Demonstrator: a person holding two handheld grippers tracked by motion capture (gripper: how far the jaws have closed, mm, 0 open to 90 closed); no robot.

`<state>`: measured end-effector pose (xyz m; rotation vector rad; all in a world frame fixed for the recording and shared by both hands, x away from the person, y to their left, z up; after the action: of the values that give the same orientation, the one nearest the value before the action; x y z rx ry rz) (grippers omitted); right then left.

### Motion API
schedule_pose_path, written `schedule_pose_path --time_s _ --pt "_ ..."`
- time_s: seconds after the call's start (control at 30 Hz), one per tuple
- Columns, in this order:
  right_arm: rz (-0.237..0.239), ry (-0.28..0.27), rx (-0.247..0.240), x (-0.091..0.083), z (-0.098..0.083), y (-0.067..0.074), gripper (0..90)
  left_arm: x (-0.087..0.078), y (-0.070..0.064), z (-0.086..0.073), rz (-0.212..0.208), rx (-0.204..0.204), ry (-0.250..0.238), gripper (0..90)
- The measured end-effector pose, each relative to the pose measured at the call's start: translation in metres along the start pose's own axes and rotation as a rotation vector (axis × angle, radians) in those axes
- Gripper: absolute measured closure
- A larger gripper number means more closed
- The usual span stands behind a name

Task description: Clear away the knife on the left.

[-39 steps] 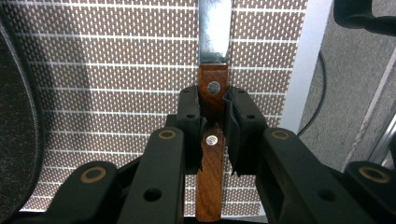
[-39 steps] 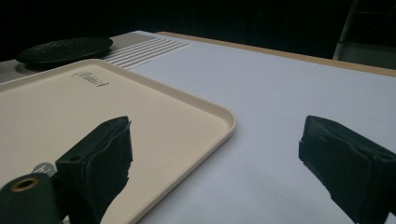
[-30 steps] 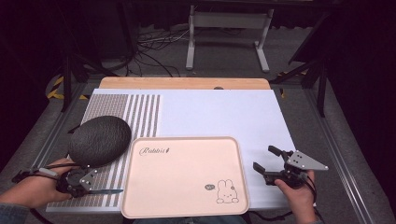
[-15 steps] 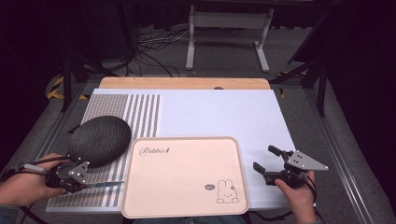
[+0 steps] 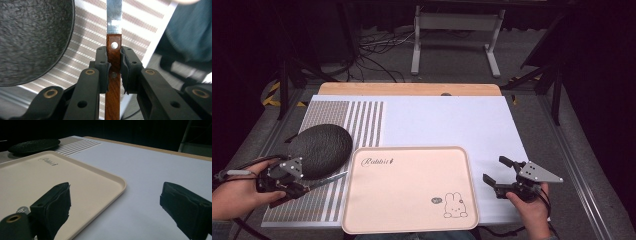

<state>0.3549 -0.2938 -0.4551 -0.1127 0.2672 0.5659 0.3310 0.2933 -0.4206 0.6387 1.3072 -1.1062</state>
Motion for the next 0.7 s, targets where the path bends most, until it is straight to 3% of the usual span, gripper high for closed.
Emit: schedule_pose_path --time_s 0.07,0.2,0.27,0.33,0.47,0.53,0.6,0.7 --pt "-0.001 -0.001 0.000 0.000 0.000 0.000 10.1 0.000 -0.004 0.003 -0.038 -0.032 -0.009 77.5" --pt "0.000 -0.001 0.001 0.000 0.000 0.000 10.1 -0.001 -0.011 0.012 -0.065 -0.096 -0.042 77.5" --pt "0.002 0.000 -0.001 0.000 0.000 0.000 10.1 -0.004 -0.014 0.018 -0.071 -0.157 -0.095 77.5" --pt "0.001 0.000 0.000 0.000 0.000 0.001 10.3 -0.008 -0.014 0.023 -0.074 -0.188 -0.151 77.5" --pt "0.002 0.000 0.000 0.000 0.000 0.001 10.3 -0.013 -0.019 0.032 -0.078 -0.237 -0.212 77.5" --pt "0.003 0.001 0.000 0.000 0.000 0.001 10.4 -0.013 -0.021 0.036 -0.079 -0.264 -0.221 77.6" --pt "0.005 0.001 -0.001 0.000 0.000 0.001 10.5 -0.012 -0.024 0.041 -0.112 -0.288 -0.241 77.6" --pt "0.006 0.000 -0.002 0.000 0.000 0.001 10.6 -0.012 -0.028 0.047 -0.103 -0.320 -0.264 77.6"
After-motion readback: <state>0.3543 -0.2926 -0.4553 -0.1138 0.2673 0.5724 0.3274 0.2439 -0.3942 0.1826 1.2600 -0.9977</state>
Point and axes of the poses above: each handheld gripper's, and its own axes: x roughly forward along the jaws, z roughly out of its top, y roughly to its left, the point moved 6 cm from there along x, roughly forward along the jaws, and after that the axes turned 9 degrees about -z, right-handed, at the moved point
